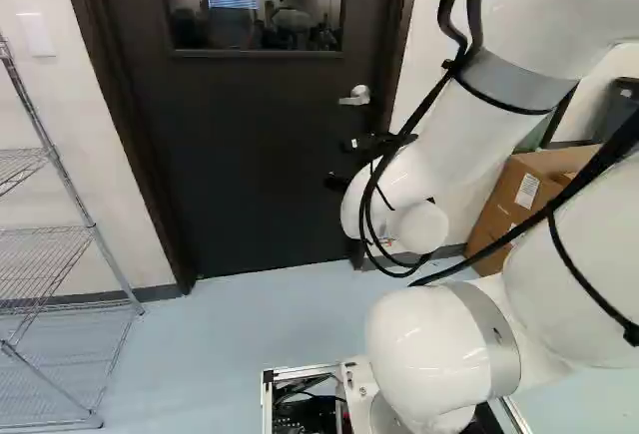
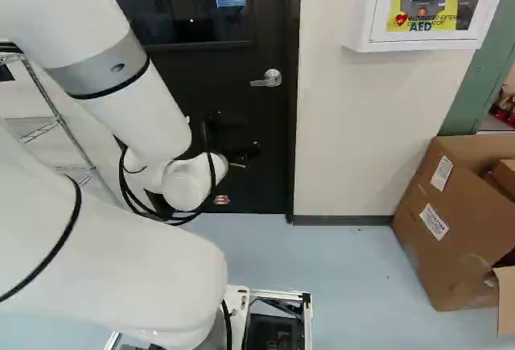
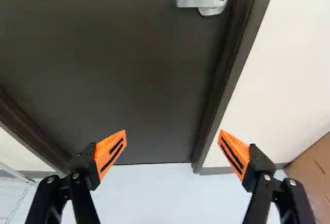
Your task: Open the door and move inside
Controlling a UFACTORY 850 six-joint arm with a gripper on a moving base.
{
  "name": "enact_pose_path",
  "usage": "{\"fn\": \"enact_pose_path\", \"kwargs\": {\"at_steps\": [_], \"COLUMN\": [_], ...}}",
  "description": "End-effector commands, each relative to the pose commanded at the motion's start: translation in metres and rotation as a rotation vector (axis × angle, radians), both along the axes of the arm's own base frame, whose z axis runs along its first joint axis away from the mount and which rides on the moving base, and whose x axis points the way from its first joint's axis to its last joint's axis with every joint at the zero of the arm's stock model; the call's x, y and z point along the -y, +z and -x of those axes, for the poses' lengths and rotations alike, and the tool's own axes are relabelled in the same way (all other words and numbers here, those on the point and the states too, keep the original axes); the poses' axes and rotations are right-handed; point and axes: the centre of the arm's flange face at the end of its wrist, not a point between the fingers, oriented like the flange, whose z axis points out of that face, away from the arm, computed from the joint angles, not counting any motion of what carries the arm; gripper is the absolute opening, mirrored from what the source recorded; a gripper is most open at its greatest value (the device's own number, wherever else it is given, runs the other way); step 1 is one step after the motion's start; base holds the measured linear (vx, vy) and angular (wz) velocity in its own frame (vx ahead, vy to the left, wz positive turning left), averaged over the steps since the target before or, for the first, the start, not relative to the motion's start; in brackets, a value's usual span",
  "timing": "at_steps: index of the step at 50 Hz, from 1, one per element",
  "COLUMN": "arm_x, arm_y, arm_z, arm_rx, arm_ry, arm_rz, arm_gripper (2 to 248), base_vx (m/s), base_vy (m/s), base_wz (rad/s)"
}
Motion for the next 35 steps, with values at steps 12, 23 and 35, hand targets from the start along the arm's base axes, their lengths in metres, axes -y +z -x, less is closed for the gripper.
{"fn": "enact_pose_path", "kwargs": {"at_steps": [12,23,35], "arm_x": [-0.001,-0.003,-0.003], "arm_y": [0.001,0.002,0.003], "arm_z": [-0.004,-0.011,-0.021], "arm_rx": [-0.002,-0.005,-0.009], "arm_ry": [0.004,0.009,0.009], "arm_rz": [0.0,0.0,0.0], "arm_gripper": [247,247,247], "base_vx": [0.098,0.003,0.0], "base_vy": [0.044,0.004,0.0], "base_wz": [-0.017,0.001,0.0]}}
